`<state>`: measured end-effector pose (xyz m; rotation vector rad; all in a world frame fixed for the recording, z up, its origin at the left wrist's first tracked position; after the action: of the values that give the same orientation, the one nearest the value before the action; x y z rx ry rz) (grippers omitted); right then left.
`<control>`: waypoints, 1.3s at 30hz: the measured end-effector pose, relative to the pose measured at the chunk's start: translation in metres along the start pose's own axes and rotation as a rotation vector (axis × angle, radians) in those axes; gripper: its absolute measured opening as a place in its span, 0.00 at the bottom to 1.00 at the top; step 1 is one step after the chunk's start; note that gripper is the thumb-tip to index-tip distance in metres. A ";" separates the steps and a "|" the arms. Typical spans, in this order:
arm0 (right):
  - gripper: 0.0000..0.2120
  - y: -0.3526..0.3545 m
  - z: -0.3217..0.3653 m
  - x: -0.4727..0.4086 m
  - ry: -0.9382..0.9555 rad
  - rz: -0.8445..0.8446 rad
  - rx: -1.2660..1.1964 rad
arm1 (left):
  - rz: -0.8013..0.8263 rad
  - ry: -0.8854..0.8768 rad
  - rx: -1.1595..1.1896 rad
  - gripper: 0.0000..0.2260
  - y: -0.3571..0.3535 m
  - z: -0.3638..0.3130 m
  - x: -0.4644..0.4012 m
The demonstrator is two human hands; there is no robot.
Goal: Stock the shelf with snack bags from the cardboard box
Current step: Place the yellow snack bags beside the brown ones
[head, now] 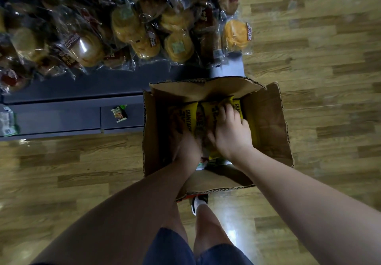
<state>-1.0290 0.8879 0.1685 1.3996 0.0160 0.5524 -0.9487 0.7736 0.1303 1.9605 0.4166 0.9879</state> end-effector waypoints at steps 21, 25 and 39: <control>0.46 -0.011 -0.020 -0.007 -0.344 0.308 0.011 | 0.104 0.138 0.207 0.40 0.017 -0.006 -0.005; 0.42 -0.002 -0.028 0.000 -0.507 0.313 -0.406 | 0.143 0.190 0.217 0.36 0.036 -0.007 0.001; 0.28 0.075 0.015 0.038 -0.321 0.335 -1.270 | -0.045 -0.122 0.514 0.34 0.144 -0.031 0.057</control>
<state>-1.0172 0.8936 0.2527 0.2169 -0.7204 0.4519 -0.9485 0.7454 0.2855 2.4409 0.6945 0.7759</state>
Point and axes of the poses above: each hand's wrist, its own x-axis away from the middle knuckle, its own y-axis out of the back of the hand, z = x × y, the point moved 9 cm from there along -x, towards the middle knuckle, and after that the axes turned 7 degrees about -z, right-handed, at the moved point
